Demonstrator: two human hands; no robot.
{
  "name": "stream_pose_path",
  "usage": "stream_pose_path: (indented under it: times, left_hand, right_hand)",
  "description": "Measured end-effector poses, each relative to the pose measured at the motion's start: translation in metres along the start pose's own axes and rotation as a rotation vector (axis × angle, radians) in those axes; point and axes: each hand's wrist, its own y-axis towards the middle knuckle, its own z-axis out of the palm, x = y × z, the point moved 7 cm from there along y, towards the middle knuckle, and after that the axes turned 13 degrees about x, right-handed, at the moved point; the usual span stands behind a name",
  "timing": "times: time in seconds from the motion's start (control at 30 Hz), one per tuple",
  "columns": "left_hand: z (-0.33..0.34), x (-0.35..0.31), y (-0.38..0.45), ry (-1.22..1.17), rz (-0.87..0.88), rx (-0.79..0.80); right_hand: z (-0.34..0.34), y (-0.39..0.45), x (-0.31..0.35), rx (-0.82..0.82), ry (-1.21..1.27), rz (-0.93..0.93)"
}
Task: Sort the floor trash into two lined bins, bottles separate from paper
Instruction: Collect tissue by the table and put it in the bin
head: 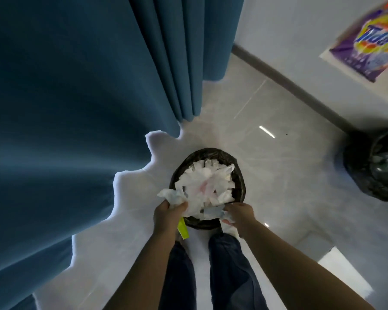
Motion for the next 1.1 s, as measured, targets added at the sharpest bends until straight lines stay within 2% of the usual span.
stream_pose_path:
  times: [0.1,0.2,0.3,0.4,0.5,0.57,0.63,0.73,0.87,0.93,1.0,1.03,1.1]
  left_hand:
    - [0.000,0.022,0.038,0.027,-0.040,0.043]
    - [-0.002,0.033,0.055,0.063,-0.060,0.080]
    - [-0.005,0.042,0.064,0.067,-0.087,0.085]
    - [0.006,0.041,0.073,0.030,-0.111,0.159]
    - [0.032,0.037,0.084,-0.136,-0.135,0.336]
    - [0.039,0.037,0.097,-0.119,-0.125,0.347]
    - [0.040,0.041,0.109,-0.027,-0.126,0.279]
    - [0.039,0.050,0.119,0.146,-0.121,0.198]
    - [0.039,0.052,0.112,0.418,-0.050,0.286]
    - [0.033,0.041,0.102,0.705,0.061,0.269]
    - [0.025,0.022,0.089,0.981,0.214,0.136]
    - [0.023,0.014,0.083,1.024,0.282,0.108]
    - [0.029,0.006,0.076,1.072,0.449,0.150]
  right_hand:
    - [0.008,0.055,-0.017,-0.008,0.102,0.085]
    - [-0.002,0.068,-0.021,-0.129,0.095,0.105]
    - [-0.020,0.053,-0.017,-0.225,0.116,-0.003]
    - [-0.027,0.038,-0.010,-0.175,0.183,-0.172]
    - [-0.018,0.037,0.014,-0.074,0.170,-0.264]
    - [-0.006,0.044,0.032,0.020,0.157,-0.299]
    - [0.005,0.056,0.043,0.085,0.090,-0.304]
    - [0.009,0.071,0.046,0.050,-0.004,-0.267]
    - [0.006,0.054,0.048,-0.056,-0.217,-0.337]
    - [0.002,0.042,0.040,-0.075,-0.325,-0.326]
    - [-0.006,0.030,0.033,-0.100,-0.384,-0.332]
    - [-0.010,0.026,0.029,-0.107,-0.383,-0.337]
    - [-0.015,0.024,0.020,-0.099,-0.384,-0.338]
